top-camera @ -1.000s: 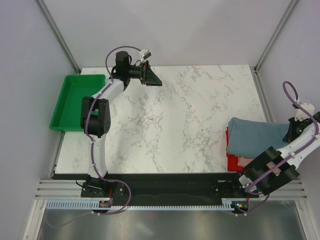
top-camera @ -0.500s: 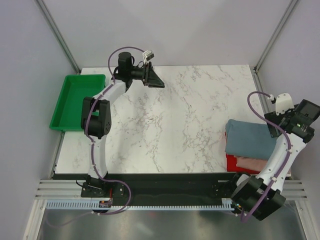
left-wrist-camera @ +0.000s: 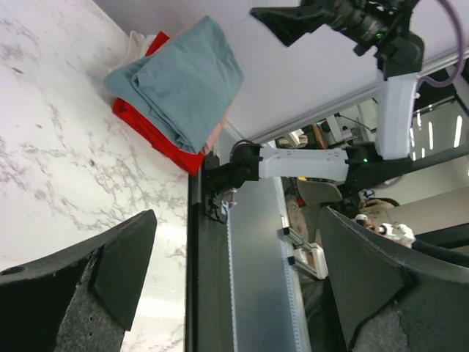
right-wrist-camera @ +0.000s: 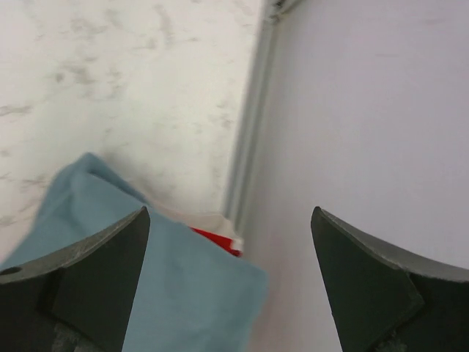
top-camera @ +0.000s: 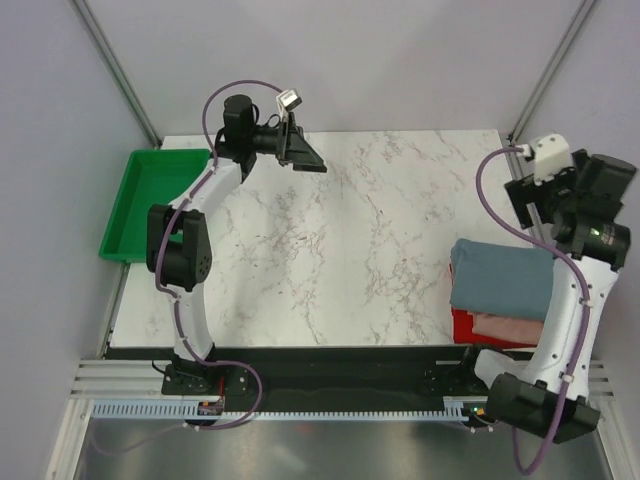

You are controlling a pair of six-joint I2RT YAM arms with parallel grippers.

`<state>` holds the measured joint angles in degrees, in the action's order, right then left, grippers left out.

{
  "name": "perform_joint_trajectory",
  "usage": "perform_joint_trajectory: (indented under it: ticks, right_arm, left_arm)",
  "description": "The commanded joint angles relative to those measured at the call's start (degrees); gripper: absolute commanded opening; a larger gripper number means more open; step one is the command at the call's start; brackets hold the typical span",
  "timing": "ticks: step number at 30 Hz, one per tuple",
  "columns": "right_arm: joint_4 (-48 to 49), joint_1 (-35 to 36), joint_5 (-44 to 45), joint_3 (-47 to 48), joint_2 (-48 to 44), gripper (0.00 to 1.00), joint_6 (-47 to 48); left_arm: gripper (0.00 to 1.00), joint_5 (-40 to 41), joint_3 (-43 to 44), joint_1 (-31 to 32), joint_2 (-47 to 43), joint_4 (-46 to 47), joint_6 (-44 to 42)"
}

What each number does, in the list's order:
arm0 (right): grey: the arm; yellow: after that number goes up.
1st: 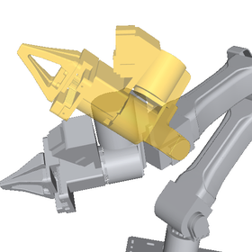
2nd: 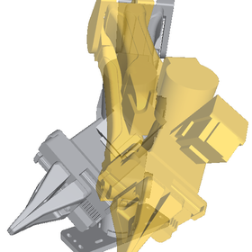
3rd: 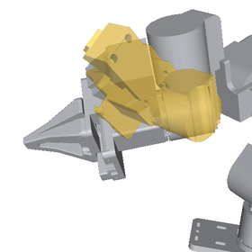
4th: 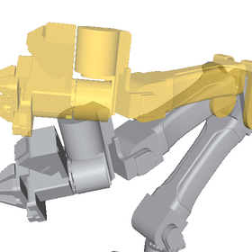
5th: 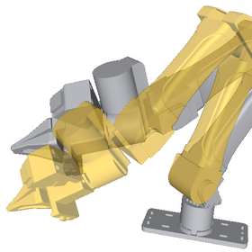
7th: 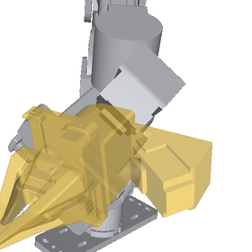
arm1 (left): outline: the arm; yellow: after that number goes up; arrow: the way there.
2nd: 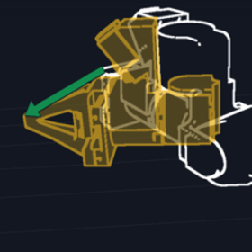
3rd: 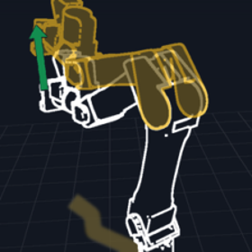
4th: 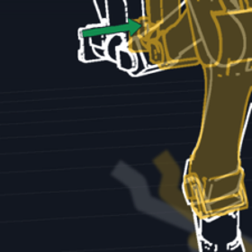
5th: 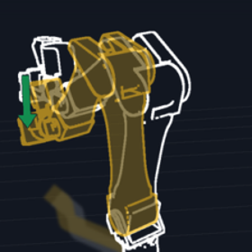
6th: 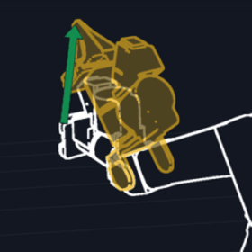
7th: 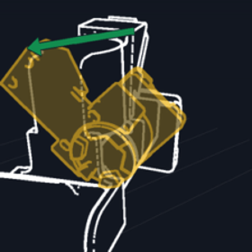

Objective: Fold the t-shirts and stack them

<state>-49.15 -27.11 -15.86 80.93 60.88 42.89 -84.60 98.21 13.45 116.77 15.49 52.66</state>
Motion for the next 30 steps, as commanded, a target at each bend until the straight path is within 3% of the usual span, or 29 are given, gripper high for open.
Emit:
perform_joint_trajectory:
  ticks: [1,2,3,4,5,6,8,10,13,18,22,26,30]
  right_arm:
    - [1.1,14.5,14.1,-4.7,4.9,0.98,-10.7]
    - [3.3,17.1,15.5,-5.6,5.5,0.98,-11.4]
    - [5.1,19.3,17.9,-5.9,6.7,0.98,-14.0]
    - [6.9,20.9,17.9,-5.9,7.5,0.98,-15.7]
    - [9.7,21.0,17.0,-4.9,8.5,0.98,-17.9]
    - [11.3,21.1,17.2,-4.1,11.2,0.98,-23.3]
    - [14.3,22.4,21.9,-1.2,14.2,0.98,-29.9]
    - [17.1,25.0,26.5,0.1,19.0,0.98,-35.0]
    - [23.2,29.9,30.3,-0.2,21.3,0.98,-35.8]
    - [28.8,37.2,42.1,2.8,30.5,0.98,-35.3]
    - [38.2,44.6,46.5,2.0,33.8,0.98,-32.4]
    - [42.5,49.5,48.8,0.7,35.8,0.98,-29.8]
    - [36.3,50.5,38.1,0.2,36.6,0.98,-23.0]
  left_arm:
    - [1.00,-4.4,1.6,-0.7,-4.6,-14.7,-8.5]
    - [1.00,0.8,4.4,-1.1,-4.4,-29.8,-25.9]
    - [1.00,6.8,12.9,-0.8,-4.1,-43.8,-38.6]
    - [1.00,14.5,15.9,-0.2,-3.8,-53.5,-49.7]
    - [1.00,32.4,17.7,2.5,-4.1,-62.9,-64.0]
    - [1.00,41.4,18.0,3.9,-4.4,-63.2,-66.4]
    - [1.00,54.0,17.5,4.8,-4.3,-61.4,-65.2]
    - [1.00,61.1,15.7,4.0,-4.0,-58.0,-60.3]
    - [1.00,67.5,14.3,4.0,-4.1,-55.4,-55.3]
    - [1.00,86.3,15.7,4.6,-3.2,-52.6,-50.0]
    - [1.00,90.6,19.8,4.0,-0.6,-51.6,-49.5]
    - [1.00,84.9,21.0,3.9,0.9,-51.8,-49.6]
    - [1.00,81.2,17.5,4.3,2.1,-52.1,-48.2]
